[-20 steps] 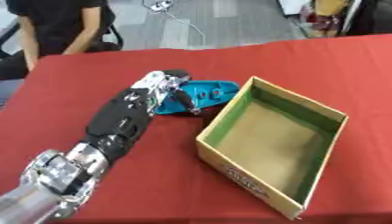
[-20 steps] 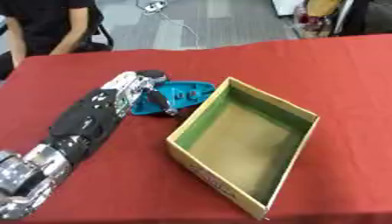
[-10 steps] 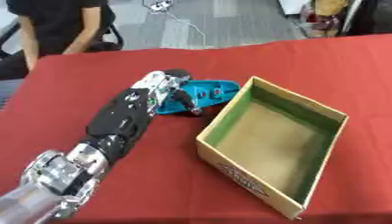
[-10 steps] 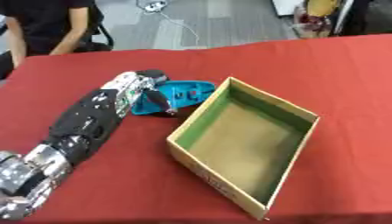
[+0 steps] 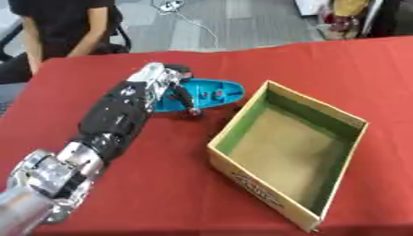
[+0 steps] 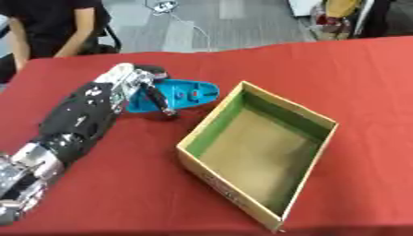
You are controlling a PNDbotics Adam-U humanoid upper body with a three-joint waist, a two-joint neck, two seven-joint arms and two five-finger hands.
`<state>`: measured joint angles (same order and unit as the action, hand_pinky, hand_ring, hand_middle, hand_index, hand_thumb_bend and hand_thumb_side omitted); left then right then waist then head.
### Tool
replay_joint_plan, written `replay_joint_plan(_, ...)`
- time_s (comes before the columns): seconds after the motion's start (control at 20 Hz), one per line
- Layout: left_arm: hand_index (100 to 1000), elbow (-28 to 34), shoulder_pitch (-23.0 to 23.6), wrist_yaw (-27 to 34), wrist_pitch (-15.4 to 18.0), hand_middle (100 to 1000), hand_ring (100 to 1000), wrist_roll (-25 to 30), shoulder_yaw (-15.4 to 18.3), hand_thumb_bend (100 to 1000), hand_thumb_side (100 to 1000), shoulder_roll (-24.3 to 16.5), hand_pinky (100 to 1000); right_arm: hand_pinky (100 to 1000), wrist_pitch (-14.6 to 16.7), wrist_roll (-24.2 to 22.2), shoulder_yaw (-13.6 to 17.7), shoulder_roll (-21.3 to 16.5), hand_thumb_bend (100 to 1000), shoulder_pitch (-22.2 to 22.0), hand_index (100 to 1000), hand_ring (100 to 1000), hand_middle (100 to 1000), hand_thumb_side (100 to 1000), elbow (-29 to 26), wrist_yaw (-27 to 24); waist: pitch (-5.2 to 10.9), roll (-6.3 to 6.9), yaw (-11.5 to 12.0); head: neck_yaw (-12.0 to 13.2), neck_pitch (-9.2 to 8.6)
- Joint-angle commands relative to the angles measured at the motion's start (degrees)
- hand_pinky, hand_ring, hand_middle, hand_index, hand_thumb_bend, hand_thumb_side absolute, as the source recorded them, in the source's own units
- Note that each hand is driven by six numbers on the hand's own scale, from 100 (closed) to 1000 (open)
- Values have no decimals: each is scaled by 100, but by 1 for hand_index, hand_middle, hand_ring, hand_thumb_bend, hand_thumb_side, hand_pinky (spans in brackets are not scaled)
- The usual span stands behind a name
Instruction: Pick up objects on the table and place them in the box.
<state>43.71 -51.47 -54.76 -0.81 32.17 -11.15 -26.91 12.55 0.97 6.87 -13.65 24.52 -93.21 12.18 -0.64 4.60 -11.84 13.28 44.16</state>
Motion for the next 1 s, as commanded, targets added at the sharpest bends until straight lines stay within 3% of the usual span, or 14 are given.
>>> replay_joint_plan(0.05,127,390,-279,210,36,100,100,358,-55,100,311,-697,100,594,-3,12,28,-124,449,15,993,809,813,973,-84,27,118,-2,26,-89,-4)
replay_joint_plan(0.35,127,714,-346,380,-110,100,100,640,-24,100,307,-1177,100,594,-5,15,29,-149,449,-35,993,809,813,975,-75,44,195,24,57,-126,-4)
replay_joint_plan(1.0,123,1046,-335,624,-139,100,100,582,-52,100,319,-1154,100,593,-9,26,40,-143,448,-38,993,808,813,973,-75,47,193,21,46,-105,-4)
